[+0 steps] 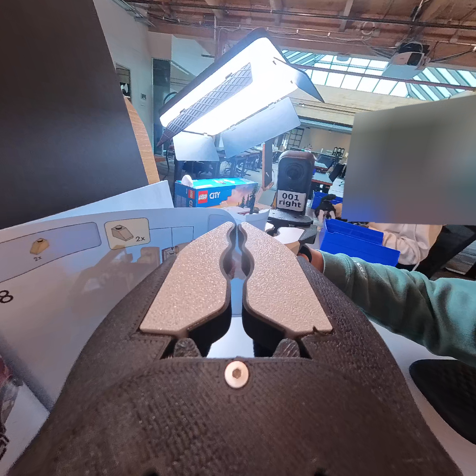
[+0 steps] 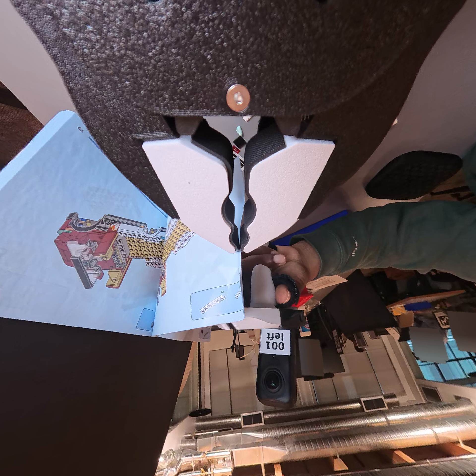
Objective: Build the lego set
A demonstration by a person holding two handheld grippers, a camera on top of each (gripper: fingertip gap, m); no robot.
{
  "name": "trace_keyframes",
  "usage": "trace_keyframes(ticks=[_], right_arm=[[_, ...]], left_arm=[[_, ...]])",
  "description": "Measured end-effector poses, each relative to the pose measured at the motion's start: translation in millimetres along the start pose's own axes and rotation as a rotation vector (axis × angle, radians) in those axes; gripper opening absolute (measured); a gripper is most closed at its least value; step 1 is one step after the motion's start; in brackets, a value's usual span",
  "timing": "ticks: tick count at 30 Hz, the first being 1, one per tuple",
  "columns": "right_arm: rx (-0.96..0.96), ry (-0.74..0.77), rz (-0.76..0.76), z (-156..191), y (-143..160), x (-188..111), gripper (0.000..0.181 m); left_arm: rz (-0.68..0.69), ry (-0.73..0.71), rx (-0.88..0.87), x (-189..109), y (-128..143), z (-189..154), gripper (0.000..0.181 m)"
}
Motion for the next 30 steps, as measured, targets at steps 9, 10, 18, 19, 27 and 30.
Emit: trace_keyframes(ticks=[9,10,18,19,27,30], right_arm=[[0.009,0.003,-0.005,-2,1,-3,0.0],[0.009,0.002,-0.004,-2,1,-3,0.0],[0.015,0.002,-0.011,-3,0,-2,0.0],[0.013,0.001,-0.007,-3,1,-2,0.0],[0.033,0.013,-0.033,-3,-3,0,0.0],[0.082,0.04,-0.072,-8,-9,-1,0.0]], left_arm=[[0.0,0.028,0.007,-1,2,-1,0.004],[0.002,0.026,0.011,-1,2,-1,0.004],[0.006,0.019,0.03,-1,3,0,0.005],[0.004,0.014,0.028,-1,2,0,0.005],[0.043,-0.041,0.069,-2,12,-2,0.012],[0.13,-0.1,0.156,0,35,-7,0.026]])
Point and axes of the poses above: each gripper's, where its closed fingertips meet, x out along the fingers, y out of its underside, z = x × y across the jaws, the point moved 5 cm from there along -x, back along the fingers, and after that the axes turned 10 degrees about -x, right-handed, at the moved point
